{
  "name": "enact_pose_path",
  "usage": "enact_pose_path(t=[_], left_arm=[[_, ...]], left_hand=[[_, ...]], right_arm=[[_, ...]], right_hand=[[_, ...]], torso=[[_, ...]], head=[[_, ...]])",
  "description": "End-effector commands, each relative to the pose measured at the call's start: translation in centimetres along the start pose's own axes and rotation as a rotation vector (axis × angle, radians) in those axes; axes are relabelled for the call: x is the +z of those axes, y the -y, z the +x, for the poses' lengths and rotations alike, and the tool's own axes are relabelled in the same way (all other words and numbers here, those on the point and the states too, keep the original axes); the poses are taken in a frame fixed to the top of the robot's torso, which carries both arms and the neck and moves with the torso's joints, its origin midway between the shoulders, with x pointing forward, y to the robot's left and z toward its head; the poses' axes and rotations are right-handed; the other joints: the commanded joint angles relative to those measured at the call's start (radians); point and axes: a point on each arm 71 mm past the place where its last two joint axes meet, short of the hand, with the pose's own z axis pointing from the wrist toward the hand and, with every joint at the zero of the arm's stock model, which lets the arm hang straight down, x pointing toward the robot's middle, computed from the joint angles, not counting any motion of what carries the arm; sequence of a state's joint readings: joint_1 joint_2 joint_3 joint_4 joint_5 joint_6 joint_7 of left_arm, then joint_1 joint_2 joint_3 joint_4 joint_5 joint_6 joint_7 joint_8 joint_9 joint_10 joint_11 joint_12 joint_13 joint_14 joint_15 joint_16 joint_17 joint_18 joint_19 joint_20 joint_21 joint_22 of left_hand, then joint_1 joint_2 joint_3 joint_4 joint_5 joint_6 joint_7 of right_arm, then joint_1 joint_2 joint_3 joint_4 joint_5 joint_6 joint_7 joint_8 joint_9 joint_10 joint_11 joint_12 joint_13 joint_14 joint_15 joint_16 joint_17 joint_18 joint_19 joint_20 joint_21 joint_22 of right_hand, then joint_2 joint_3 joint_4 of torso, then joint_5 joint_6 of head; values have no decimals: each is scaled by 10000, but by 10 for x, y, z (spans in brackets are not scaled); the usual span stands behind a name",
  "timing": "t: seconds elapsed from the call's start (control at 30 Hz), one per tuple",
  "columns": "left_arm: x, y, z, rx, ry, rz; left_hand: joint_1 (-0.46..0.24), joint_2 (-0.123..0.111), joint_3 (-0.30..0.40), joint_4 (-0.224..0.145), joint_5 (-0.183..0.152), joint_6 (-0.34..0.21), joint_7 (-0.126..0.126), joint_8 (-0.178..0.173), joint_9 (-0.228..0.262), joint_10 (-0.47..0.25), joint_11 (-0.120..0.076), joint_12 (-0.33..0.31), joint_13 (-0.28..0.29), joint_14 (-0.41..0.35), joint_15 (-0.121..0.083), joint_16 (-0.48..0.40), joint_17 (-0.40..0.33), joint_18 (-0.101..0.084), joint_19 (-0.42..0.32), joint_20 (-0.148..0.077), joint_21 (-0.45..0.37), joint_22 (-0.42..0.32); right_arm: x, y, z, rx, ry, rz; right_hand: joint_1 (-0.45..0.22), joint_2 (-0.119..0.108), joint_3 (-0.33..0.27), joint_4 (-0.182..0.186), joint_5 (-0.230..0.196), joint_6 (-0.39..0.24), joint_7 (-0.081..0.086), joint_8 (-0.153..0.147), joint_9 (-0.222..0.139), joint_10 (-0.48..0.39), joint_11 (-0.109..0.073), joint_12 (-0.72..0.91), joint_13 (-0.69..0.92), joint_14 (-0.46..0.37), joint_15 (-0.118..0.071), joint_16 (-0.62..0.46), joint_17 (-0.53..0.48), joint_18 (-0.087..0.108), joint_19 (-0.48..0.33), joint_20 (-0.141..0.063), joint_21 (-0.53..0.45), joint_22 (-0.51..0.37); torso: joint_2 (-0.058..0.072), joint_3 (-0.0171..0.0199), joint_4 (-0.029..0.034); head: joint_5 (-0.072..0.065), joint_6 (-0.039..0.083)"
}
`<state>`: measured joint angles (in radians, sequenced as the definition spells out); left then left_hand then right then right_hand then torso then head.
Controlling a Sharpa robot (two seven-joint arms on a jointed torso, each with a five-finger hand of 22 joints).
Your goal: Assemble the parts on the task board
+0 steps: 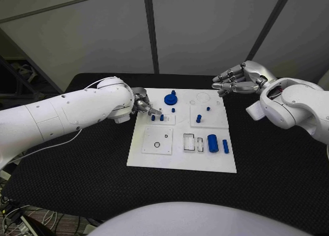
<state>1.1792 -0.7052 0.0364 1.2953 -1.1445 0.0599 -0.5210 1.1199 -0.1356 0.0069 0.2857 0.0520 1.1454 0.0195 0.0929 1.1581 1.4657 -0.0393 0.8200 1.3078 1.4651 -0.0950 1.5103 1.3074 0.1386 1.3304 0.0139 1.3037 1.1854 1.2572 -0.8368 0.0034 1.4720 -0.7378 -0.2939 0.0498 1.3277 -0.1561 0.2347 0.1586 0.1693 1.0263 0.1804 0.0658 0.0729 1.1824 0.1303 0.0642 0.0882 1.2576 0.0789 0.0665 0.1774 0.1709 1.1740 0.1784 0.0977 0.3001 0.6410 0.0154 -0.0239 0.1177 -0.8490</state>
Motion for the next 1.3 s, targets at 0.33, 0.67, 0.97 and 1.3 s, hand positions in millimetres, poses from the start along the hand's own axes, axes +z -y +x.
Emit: enact_pose_path(t=[0.33,0.67,0.97,1.3], left_arm=[[-7,8,-21,-2103,1108,1507],[-4,43,-25,-1719,2061,4201],[6,63,-17,631,2915,5172],[20,72,4,2362,2347,4870]], left_hand=[[673,100,-109,71,-53,-1311,625,-335,-891,-1343,497,-6594,-1411,-508,453,-3244,-1790,380,-2929,405,-3926,-4293],[4280,117,1113,-1144,787,-2379,1415,-372,-4687,-3695,1477,-7597,-6083,-4319,1324,-8732,-6535,60,-4848,1237,-6707,-5794],[4555,-244,1547,-1668,832,-1650,1376,-312,-7223,-3449,1424,-7571,-9811,-3103,1240,-8516,-7282,420,-3845,1219,-6404,-5583],[4146,-197,1407,-2009,799,-1370,1281,-297,-8288,-3319,1306,-7517,-11146,-1635,1047,-6772,-6829,437,-2689,1026,-5471,-4995]], right_arm=[[0,-1,-1,21,70,-72],[1,-2,-1,26,55,-87],[1,-3,1,32,24,-119],[2,-3,2,23,-13,-149]], right_hand=[[-4,104,-57,6,43,-81,-18,-25,-4,-80,-30,-24,5,-69,21,-52,-23,95,52,43,-77,-22],[-4,108,-62,9,44,-82,-17,-23,-4,-84,-29,-22,5,-72,23,-51,-27,95,52,45,-85,-29],[15,121,-60,4,49,-81,-20,-20,-3,-88,-30,-18,6,-77,23,-49,-32,96,56,47,-96,-41],[29,129,-59,-1,55,-80,-21,-17,-2,-90,-31,-16,7,-79,22,-48,-36,97,60,48,-103,-49]], torso=[[-5,11,-1],[2,9,-15],[-4,10,-24],[7,2,-21]], head=[[-30,92],[-168,266],[-208,334],[-257,358]])
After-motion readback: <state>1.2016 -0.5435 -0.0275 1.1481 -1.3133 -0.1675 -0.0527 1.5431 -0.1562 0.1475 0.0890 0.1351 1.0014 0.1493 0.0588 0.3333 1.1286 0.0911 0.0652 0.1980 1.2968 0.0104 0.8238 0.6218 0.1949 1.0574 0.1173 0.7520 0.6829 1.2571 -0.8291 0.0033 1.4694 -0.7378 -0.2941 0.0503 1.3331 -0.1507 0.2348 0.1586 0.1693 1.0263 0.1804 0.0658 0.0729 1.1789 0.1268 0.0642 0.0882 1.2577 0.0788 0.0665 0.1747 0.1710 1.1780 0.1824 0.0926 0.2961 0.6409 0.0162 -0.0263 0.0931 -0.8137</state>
